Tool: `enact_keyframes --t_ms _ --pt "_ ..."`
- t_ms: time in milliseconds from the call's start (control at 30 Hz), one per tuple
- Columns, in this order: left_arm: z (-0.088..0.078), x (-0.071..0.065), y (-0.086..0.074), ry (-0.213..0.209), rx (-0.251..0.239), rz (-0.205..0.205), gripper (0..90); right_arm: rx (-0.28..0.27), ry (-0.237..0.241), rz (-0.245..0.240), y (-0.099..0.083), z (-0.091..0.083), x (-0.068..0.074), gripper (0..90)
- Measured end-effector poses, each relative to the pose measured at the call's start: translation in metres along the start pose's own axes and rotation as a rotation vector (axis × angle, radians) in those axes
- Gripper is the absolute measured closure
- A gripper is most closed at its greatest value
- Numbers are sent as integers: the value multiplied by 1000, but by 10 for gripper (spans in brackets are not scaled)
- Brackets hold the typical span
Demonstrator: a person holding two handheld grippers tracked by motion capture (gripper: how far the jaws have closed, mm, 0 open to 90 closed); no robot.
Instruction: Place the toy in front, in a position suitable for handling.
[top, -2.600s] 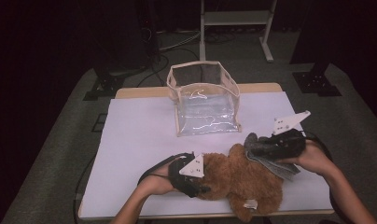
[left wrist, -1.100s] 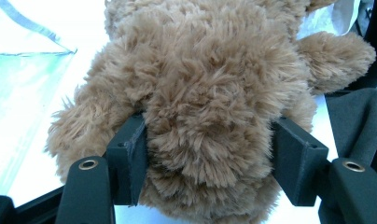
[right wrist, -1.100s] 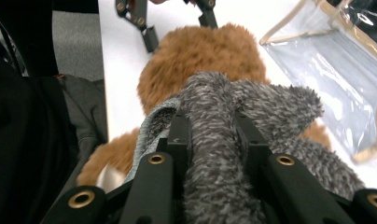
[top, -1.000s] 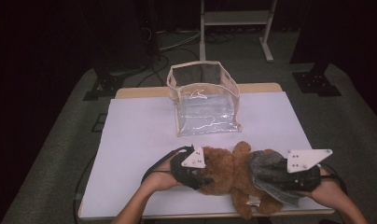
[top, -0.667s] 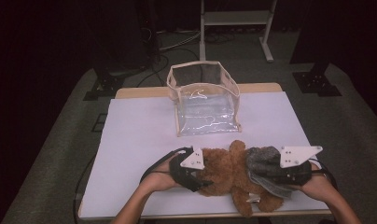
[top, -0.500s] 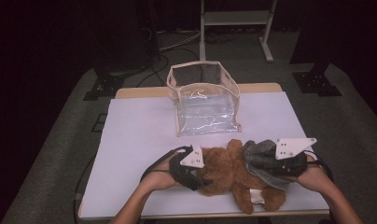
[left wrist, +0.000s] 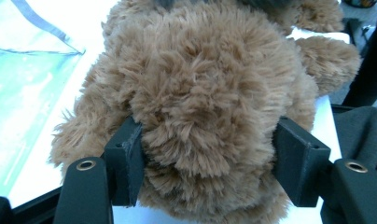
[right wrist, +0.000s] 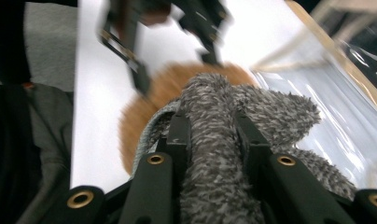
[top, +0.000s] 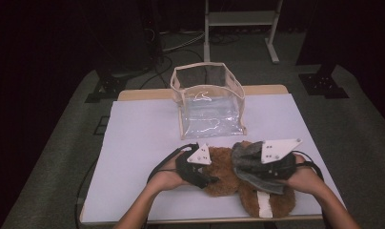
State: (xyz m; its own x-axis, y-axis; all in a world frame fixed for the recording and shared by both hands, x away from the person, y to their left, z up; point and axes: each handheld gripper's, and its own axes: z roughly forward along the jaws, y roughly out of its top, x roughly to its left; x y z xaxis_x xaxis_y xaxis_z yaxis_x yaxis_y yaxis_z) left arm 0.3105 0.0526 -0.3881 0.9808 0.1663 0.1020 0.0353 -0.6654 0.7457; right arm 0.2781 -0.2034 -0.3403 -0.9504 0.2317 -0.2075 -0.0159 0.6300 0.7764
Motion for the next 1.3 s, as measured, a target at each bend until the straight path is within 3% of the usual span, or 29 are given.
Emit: enact_keyframes --t_ms 100,167,467,600,700,867,967,1133,1300 --pt "1 0 0 -1 -4 -1 340 -18 33 -26 9 9 7 708" --pt "-1 1 -2 0 2 6 337 12 35 -38 7 16 9 708" --pt "-16 1 -15 6 -44 11 334 43 1 39 -23 5 -2 713" --pt "-9 1 -16 4 -41 13 355 38 -3 37 -16 8 -2 712" --pt "-4 2 -15 -12 -58 6 367 37 -10 1 -4 11 4 712" --pt "-1 -1 -11 -9 -52 18 370 -1 19 -25 11 20 14 711" --pt "-5 0 -15 -4 -55 15 363 14 33 -12 4 25 12 712" --pt "-11 2 -23 7 -47 1 374 56 -4 14 -12 14 8 713" --pt "-4 1 -20 -7 -51 1 378 38 0 11 -6 13 12 711"
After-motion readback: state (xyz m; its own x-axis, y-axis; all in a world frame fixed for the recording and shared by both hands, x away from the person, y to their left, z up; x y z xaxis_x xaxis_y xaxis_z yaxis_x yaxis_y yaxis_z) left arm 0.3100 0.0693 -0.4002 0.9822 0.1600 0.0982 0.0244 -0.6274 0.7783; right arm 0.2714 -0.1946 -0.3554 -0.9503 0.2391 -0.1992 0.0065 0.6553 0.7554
